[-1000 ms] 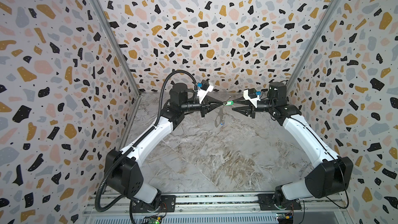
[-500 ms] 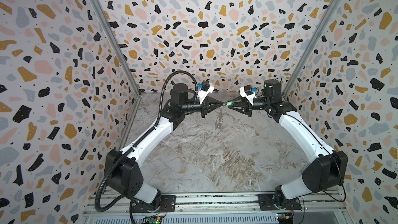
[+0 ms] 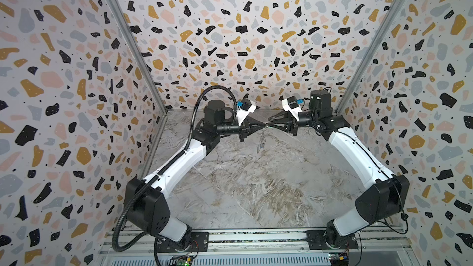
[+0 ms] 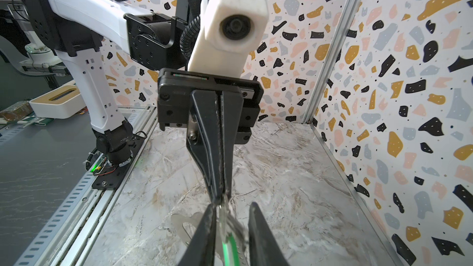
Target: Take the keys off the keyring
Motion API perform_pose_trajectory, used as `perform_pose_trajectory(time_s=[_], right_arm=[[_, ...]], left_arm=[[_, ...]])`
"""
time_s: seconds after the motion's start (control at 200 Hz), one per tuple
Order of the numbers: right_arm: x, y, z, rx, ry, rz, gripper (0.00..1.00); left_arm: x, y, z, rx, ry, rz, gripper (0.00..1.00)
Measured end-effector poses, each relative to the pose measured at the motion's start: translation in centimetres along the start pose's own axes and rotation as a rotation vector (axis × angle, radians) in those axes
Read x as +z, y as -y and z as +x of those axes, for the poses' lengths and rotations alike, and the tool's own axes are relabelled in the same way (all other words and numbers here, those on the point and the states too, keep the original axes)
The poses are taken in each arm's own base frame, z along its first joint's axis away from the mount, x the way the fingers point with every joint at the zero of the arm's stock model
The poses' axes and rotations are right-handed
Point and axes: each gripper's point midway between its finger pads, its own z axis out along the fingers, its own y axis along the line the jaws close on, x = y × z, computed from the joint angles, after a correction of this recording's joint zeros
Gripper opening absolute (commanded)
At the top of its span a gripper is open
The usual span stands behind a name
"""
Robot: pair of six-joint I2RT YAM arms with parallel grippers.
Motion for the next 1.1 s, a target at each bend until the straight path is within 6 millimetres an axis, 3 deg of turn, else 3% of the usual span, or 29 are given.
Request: perform_pose_trajectory(time_s=[0.36,0.576,0.906,1.021,1.101], right_arm=[[0.3,0.0,1.3,0.049,-0.049,-0.002,0.17],[0.2,-0.2,1.4,0.065,-0.056,-0.006,0.0],[0.1,-0.4,1.6,0.076,-0.062,-0.011,0.0],[0.2,-0.3,1.8,0.077,-0.065,-0.01,0.0],[0.2,-0.2,1.9,0.076,-0.069,-0.004,0.0]], left_arm=[[0.0,-0.1,0.3,0.011,-0.01,-0.008,0.0],[0.0,-0.3,0.4,0.024,-0.013,-0.02,0.0],[0.0,-0.3,0.7,0.029,-0.023,-0.021,0.0],[-0.1,-0.5,0.8,0.043,-0.037,-0.047,0.22],[-0.4,-0.7,0.9,0.056,-0.051,-0.076,0.29]])
